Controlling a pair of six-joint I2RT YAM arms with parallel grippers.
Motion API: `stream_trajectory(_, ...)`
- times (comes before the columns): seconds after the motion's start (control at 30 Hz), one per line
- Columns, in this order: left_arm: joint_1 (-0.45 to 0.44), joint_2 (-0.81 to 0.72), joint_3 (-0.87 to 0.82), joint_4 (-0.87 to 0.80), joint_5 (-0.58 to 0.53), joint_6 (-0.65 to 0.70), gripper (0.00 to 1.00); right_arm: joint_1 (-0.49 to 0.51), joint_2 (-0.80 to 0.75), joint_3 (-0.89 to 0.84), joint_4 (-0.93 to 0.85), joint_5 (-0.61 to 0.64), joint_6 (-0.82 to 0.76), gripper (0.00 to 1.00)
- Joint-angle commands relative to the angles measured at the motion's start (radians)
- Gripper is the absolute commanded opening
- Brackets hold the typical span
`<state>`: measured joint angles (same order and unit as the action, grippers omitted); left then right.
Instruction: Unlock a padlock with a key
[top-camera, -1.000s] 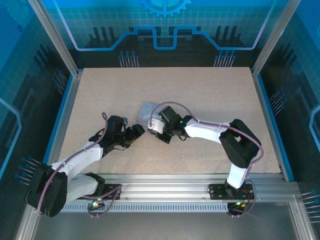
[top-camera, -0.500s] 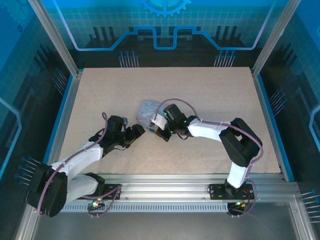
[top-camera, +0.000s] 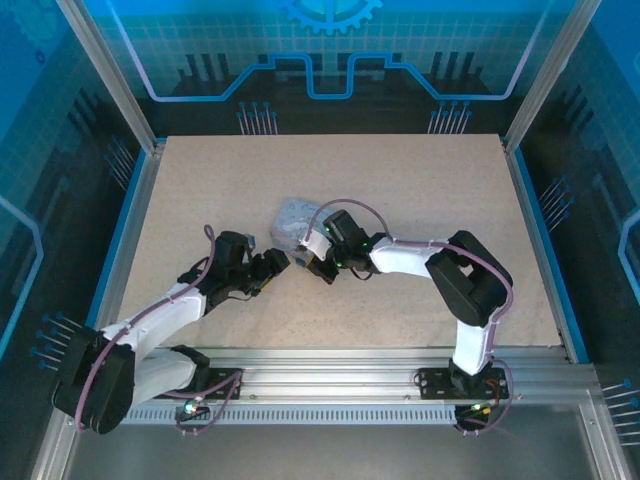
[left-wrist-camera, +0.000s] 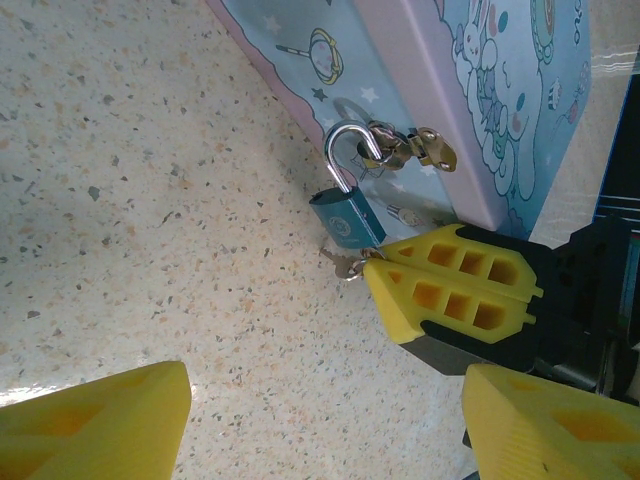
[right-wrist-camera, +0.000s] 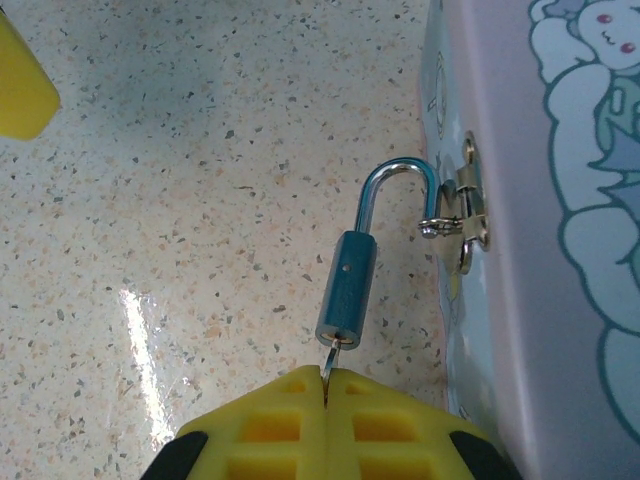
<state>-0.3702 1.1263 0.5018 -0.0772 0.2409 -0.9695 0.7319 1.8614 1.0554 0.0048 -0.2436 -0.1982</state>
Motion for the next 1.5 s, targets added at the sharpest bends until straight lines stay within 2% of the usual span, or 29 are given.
stream_trajectory(0.0,-0.003,-0.013,0.003,-0.010,0.009,-0.003,0.73,-0.006,-0.017,-0.009,0.025,-0.011,0.009,0.00)
stream_trajectory(0.3,0.011,-0.021,0.015,-0.016,-0.010,0.007,0.74,-0.011,-0.176,-0.140,0.028,0.035,-0.003,0.00)
stream_trajectory(0.5,0.045,-0.003,0.049,0.033,-0.066,0.011,0.76,-0.007,-0.211,-0.170,0.022,0.036,0.000,0.00)
stream_trajectory(0.83,0.092,0.218,0.246,0.127,-0.109,0.082,0.76,0.003,-0.220,-0.195,0.020,0.031,-0.003,0.00)
stream_trajectory(1.07,0.099,0.355,0.349,0.133,-0.058,0.111,0.75,0.006,-0.212,-0.184,0.016,0.036,-0.016,0.00)
stream_trajectory(1.23,0.096,0.414,0.345,0.179,0.006,0.088,0.74,0.007,-0.197,-0.184,0.029,0.033,-0.029,0.00)
stream_trajectory(1.47,0.082,0.447,0.322,0.248,0.051,0.070,0.73,-0.007,-0.142,-0.107,0.047,-0.057,0.007,0.00)
